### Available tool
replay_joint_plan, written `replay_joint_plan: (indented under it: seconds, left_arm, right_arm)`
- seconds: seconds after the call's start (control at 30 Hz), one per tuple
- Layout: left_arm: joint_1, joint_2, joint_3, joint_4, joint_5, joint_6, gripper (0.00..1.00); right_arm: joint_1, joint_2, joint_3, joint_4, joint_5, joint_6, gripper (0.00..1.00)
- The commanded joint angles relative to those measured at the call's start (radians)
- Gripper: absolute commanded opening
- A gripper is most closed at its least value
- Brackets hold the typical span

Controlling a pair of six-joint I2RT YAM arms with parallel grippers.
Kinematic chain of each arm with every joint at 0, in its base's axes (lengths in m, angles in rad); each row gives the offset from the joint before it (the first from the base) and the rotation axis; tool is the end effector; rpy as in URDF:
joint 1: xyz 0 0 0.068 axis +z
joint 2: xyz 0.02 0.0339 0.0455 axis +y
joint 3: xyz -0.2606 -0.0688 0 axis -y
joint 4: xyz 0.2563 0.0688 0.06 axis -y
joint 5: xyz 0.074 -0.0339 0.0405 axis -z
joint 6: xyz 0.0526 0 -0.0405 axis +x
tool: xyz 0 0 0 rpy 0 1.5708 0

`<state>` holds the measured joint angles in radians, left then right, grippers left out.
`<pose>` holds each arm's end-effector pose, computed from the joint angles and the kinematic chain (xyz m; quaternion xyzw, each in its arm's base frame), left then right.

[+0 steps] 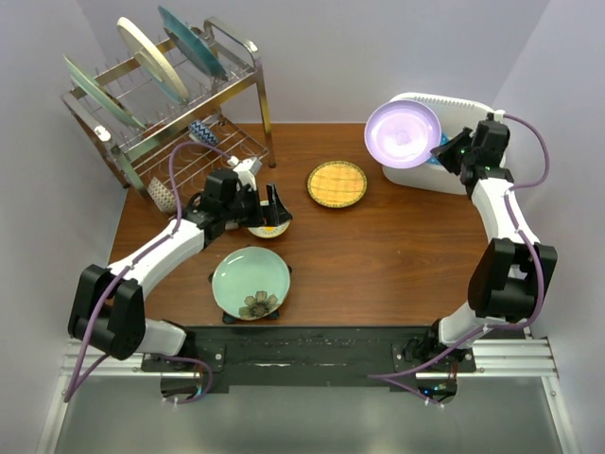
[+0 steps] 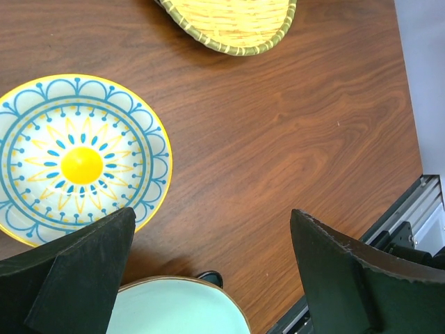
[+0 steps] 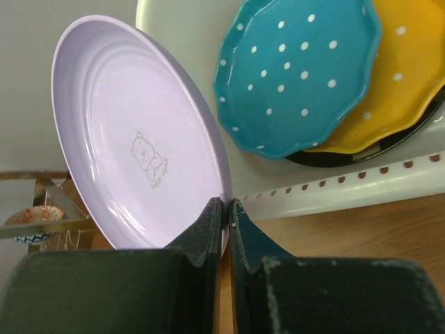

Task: Place the plates into the plastic bin on the countertop
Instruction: Place the plate in the plastic bin.

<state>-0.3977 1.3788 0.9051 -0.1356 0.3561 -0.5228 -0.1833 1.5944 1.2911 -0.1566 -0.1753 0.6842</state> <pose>0.2942 -0.1435 0.2352 0.0272 0.8760 -0.3429 0.3380 0.3963 -0.0641 0.2989 0.3138 0.7874 0.2022 0.4905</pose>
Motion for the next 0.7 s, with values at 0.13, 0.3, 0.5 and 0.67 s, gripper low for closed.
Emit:
replay_joint_plan:
  seconds: [0.13, 0.3, 0.5, 0.67]
  left_arm:
    - [-0.001, 0.022, 0.038, 0.060, 0.037, 0.004, 0.98]
    - [-0.001, 0.014, 0.026, 0.057, 0.037, 0.004, 0.98]
    - [-0.001, -0.004, 0.014, 0.048, 0.029, 0.004, 0.98]
    - [-0.001, -0.027, 0.012, 0.027, 0.003, 0.010, 0.98]
  right_arm:
    - [-0.048, -0.042, 0.051, 0.074, 0.080, 0.031, 0.00]
    - [-0.061, -0.039, 0.051, 0.080, 0.164, 0.040, 0.00]
    - [-0.067, -0.008, 0.043, 0.112, 0.240, 0.061, 0.00]
    - [-0.073, 0.041, 0.060, 0.134, 0.263, 0.077, 0.00]
